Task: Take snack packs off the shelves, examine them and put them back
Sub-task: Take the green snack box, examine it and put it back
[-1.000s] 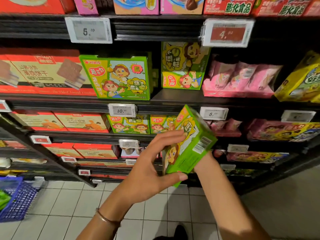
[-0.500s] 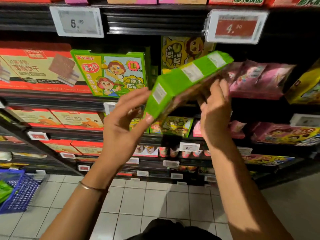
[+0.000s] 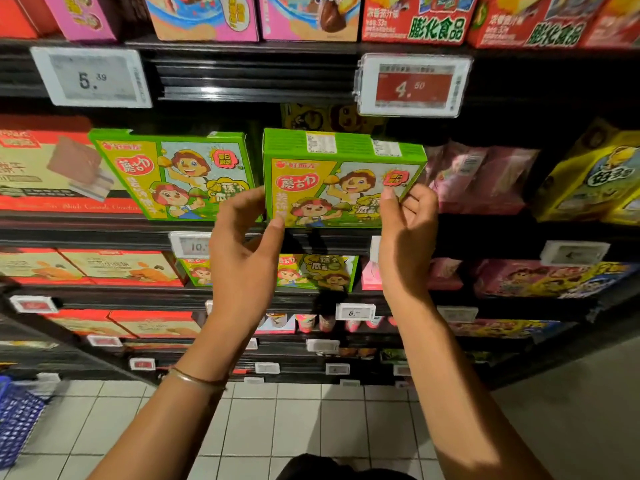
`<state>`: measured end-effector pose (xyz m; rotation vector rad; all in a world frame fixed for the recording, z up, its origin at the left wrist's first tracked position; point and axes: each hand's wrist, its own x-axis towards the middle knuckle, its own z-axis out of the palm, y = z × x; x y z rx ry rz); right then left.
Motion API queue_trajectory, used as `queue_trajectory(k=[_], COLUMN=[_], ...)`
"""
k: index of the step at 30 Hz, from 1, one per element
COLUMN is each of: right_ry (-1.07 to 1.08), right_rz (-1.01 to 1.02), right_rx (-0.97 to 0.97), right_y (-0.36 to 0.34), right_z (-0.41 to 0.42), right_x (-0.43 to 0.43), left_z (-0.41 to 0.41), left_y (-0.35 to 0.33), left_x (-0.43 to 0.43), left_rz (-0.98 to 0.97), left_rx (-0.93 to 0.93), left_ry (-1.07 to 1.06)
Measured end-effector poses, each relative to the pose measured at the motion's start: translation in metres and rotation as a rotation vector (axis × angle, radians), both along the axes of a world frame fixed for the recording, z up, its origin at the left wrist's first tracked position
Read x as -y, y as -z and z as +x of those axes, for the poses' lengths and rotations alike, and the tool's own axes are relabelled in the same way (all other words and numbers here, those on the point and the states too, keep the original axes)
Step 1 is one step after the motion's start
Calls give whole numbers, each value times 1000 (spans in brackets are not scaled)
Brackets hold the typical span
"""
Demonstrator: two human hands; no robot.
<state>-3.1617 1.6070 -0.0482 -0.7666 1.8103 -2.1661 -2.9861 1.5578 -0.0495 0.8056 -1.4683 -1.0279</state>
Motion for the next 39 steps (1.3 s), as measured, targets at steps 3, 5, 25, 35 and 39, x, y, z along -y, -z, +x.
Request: queue_trajectory(k=[3,5,25,35,39], right_ry=[1,-9,-142,-123,-117], right_rz=[28,45,178,144,130], right_rx=[-13,-33,-218,-223,-261], right_y=[0,0,5,6,2], right_z=[-3,-4,-33,-26,-20], right_x=[0,1,-6,-1,0], left_z=[-7,-10,-32,-6,3], left_y=[-1,0,-6,-10,-17], left_x=[1,1,-4,3,7], left_rz=[33,57,252,287,34], left_rx=[43,103,182,79,302], left_ry=[36,24,-111,-173,-266])
